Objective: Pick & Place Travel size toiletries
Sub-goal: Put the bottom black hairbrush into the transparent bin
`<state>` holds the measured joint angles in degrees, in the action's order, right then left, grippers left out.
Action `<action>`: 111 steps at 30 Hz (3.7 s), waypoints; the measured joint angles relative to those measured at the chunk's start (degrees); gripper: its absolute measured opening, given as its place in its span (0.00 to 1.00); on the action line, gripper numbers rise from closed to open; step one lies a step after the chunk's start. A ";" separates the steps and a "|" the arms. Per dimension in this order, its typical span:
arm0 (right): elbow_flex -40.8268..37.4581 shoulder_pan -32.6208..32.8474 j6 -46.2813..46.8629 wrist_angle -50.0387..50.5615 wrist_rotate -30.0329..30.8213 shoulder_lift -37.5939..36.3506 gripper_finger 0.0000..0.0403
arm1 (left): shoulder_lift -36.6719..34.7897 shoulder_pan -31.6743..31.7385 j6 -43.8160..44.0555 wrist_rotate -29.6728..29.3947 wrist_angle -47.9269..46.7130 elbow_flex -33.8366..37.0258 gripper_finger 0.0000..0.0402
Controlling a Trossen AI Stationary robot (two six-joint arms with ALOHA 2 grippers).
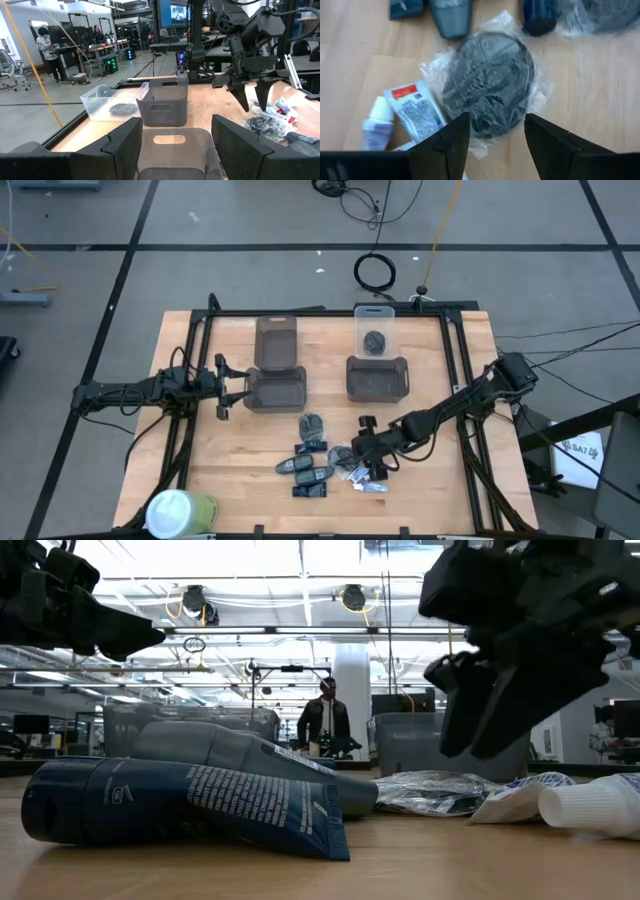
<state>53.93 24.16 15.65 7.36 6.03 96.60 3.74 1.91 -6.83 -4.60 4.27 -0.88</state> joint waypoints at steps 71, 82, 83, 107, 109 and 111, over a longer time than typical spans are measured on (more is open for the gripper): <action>-0.04 -3.98 -6.96 -1.97 -0.27 5.11 0.00 | 0.01 0.00 -0.02 0.00 0.02 0.00 0.58; -0.31 -3.98 -7.38 1.57 -0.33 1.22 0.00 | -0.01 0.00 -0.02 0.00 0.02 0.01 0.58; -0.28 -3.98 -7.40 1.66 -0.31 0.64 0.00 | -0.01 0.00 0.00 0.00 0.02 0.00 0.58; -19.25 -3.98 -6.08 -13.50 -0.09 -21.89 0.00 | 0.00 0.00 0.00 0.00 0.00 0.01 0.58; -22.67 -3.98 -6.53 -18.01 -0.11 -24.72 0.00 | 0.01 -0.02 0.00 0.00 0.02 0.00 0.58; -25.94 -3.98 -6.60 -22.01 -0.09 -27.39 0.00 | 0.01 -0.01 0.00 0.00 0.02 0.00 0.58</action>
<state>27.99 20.18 9.05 -14.66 5.93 69.21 3.75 1.90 -6.83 -4.60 4.29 -0.88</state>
